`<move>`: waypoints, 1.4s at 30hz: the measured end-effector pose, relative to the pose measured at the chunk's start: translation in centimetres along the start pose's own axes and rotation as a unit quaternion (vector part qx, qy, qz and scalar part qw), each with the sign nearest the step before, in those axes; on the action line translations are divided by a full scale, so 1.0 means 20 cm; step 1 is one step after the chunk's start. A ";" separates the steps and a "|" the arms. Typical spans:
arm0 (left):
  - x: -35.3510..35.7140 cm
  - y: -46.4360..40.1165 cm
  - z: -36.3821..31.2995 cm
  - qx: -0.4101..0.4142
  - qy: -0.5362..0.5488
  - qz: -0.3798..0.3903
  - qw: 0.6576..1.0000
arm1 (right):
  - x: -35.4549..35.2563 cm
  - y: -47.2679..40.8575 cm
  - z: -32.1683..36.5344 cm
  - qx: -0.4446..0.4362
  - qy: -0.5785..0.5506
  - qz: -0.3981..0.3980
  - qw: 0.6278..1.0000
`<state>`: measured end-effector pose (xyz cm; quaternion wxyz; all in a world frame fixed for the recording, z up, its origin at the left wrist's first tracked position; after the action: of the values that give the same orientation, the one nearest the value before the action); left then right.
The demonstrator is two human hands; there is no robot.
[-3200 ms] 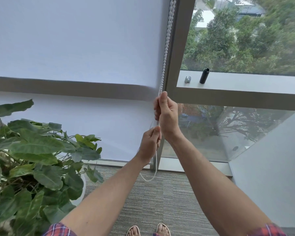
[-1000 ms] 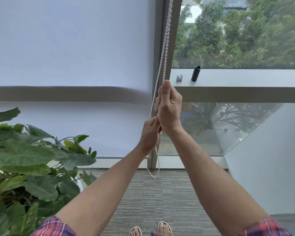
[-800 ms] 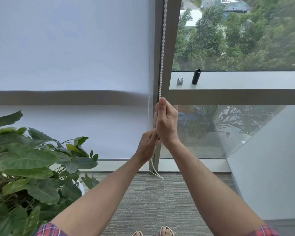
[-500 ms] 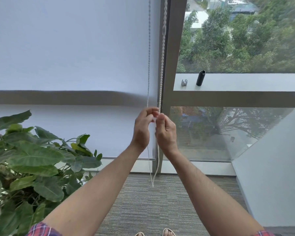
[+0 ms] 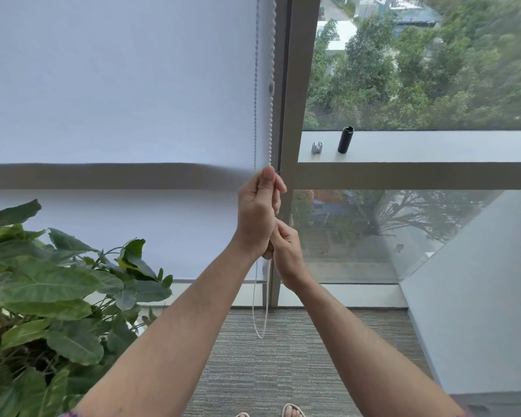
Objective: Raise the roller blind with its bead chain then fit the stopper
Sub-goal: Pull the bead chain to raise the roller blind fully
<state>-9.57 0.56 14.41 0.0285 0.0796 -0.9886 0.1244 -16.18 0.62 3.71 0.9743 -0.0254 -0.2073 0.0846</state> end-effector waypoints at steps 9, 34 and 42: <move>-0.04 0.03 0.10 0.005 -0.025 -0.015 1.000 | 0.07 -0.09 0.35 -0.110 0.052 -0.058 0.991; -0.12 0.12 0.31 -0.063 -0.120 0.024 0.990 | 0.20 -0.08 0.37 -0.166 0.014 -0.030 0.985; -0.06 0.04 0.08 0.030 -0.067 0.029 0.997 | 0.09 0.00 0.13 -0.116 0.062 -0.038 0.991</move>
<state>-8.50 1.04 12.56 -0.0435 0.0597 -0.9860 0.1497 -15.57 0.90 6.77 0.9781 -0.1358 -0.1561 0.0211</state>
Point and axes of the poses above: each hand's wrist, its own y-axis away from the middle knuckle, its own x-axis out of the palm, z = x × y, the point moved 1 cm from there along -y, towards the middle knuckle, and after that the axes turned 13 degrees about -y, right-handed, at the moved point
